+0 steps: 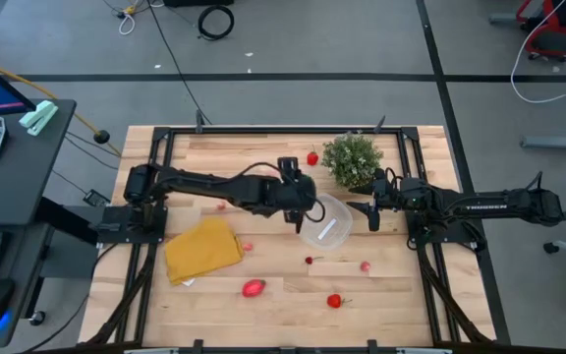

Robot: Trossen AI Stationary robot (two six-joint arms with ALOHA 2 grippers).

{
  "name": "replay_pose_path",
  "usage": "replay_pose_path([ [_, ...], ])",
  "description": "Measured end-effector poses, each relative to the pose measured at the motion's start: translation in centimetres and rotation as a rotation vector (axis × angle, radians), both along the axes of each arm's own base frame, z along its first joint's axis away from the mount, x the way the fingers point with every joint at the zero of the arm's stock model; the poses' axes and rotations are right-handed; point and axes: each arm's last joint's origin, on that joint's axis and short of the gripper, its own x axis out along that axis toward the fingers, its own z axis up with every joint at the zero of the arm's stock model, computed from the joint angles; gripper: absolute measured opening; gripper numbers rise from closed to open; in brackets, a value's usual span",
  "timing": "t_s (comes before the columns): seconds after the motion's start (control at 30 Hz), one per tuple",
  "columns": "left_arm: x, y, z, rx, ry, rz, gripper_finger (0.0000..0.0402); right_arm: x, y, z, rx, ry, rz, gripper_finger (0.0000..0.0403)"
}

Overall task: Pick and placing Produce into tupperware
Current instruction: Put the bell pepper into the transparent bin

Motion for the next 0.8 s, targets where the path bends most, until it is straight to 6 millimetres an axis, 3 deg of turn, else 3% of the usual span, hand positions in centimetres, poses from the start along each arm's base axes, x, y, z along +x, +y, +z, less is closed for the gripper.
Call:
replay_pose_path([
  [0.13,0.8,-0.8,0.8,-0.284,-0.135,-0.098,0.0222,0.0,0.0,0.0,0.006,-0.001,-0.002,0.0217],
  [0.23,1.2,-1.0,-0.2,-0.35,-0.12,-0.098,0.0225,0.0,0.0,0.0,0.006,-0.001,-0.002,0.0217],
  [0.6,4.7,-1.9,-9.7,-0.384,-0.004,-0.043,0.0222,0.0,0.0,-0.1,0.008,0.01,-0.002,0.0217],
  [0.8,5.2,-2.1,-12.2,-0.354,0.055,-0.07,0.0249,0.0,0.0,-0.1,0.008,0.012,-0.002,0.0217],
])
